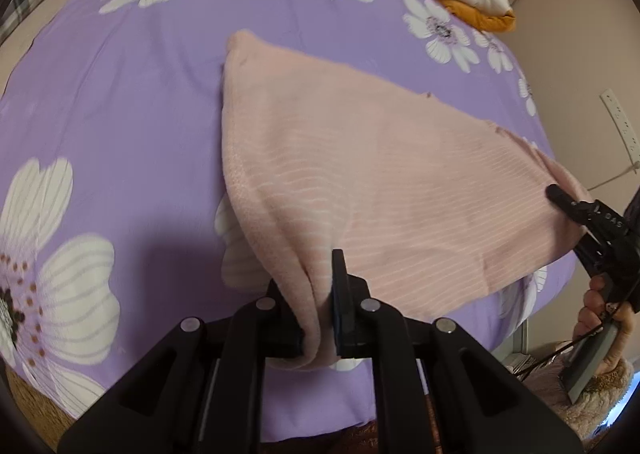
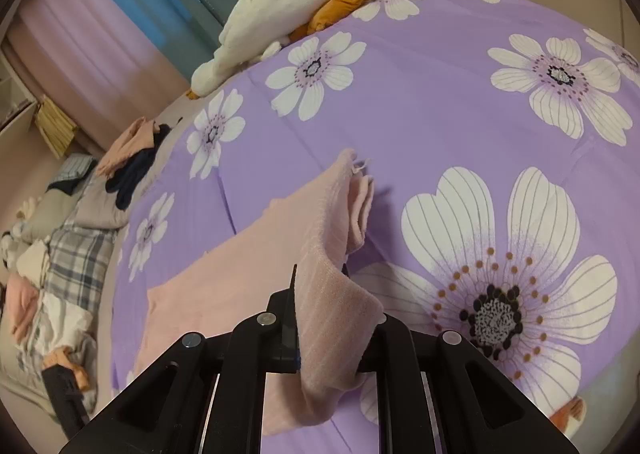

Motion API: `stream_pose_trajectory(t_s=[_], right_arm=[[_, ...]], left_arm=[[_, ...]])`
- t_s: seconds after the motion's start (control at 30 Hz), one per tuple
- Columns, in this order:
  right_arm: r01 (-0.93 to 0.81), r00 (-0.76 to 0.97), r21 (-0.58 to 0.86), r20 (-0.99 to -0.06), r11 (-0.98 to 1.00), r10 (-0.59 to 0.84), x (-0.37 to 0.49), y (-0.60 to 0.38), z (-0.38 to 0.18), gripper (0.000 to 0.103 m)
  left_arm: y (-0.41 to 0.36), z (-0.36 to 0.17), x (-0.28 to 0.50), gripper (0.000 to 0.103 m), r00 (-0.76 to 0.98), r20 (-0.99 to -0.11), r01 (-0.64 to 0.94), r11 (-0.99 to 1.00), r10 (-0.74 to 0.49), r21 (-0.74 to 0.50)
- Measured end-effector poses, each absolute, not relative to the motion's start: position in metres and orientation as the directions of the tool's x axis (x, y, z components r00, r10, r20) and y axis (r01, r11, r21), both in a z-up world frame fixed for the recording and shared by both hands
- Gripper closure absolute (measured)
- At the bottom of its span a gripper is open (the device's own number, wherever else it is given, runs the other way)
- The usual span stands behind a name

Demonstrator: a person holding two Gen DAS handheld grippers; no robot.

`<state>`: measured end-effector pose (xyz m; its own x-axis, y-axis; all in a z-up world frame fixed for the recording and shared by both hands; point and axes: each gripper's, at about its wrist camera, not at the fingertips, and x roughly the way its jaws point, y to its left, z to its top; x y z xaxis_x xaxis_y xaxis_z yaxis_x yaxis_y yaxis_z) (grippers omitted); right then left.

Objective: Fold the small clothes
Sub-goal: 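Lift the held side and fold it over the sweater with both grippers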

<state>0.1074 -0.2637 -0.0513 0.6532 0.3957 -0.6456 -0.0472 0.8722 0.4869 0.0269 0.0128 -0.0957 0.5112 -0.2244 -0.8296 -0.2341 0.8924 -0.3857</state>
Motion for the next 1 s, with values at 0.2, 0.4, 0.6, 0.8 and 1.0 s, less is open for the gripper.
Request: stream_pose_trajectory(t_s=[0.2, 0.4, 0.6, 0.8, 1.0], right_arm=[[-0.108, 0.668, 0.451, -0.627, 0.886, 0.400, 0.108, -0.246, -0.038, 0.088], [-0.221, 0.675, 0.417, -0.587, 0.882, 0.447, 0.103, -0.215, -0.017, 0.088], [-0.352, 0.643, 0.380, -0.566, 0.855, 0.516, 0.096, -0.173, -0.006, 0.090], [-0.452, 0.578, 0.352, -0.584, 0.820, 0.570, 0.092, -0.133, -0.007, 0.092], [-0.538, 0.497, 0.316, -0.630, 0.782, 0.596, 0.084, -0.092, -0.019, 0.093]], left_arm=[[0.018, -0.104, 0.022, 0.088, 0.491, -0.840, -0.249, 0.887, -0.230, -0.388], [0.018, -0.106, 0.018, 0.086, 0.488, -0.843, -0.250, 0.889, -0.227, -0.384], [0.025, -0.105, 0.009, 0.083, 0.492, -0.838, -0.257, 0.879, -0.238, -0.401], [0.033, -0.103, -0.001, 0.082, 0.501, -0.830, -0.273, 0.865, -0.245, -0.420], [0.042, -0.102, -0.005, 0.082, 0.507, -0.824, -0.293, 0.849, -0.251, -0.439]])
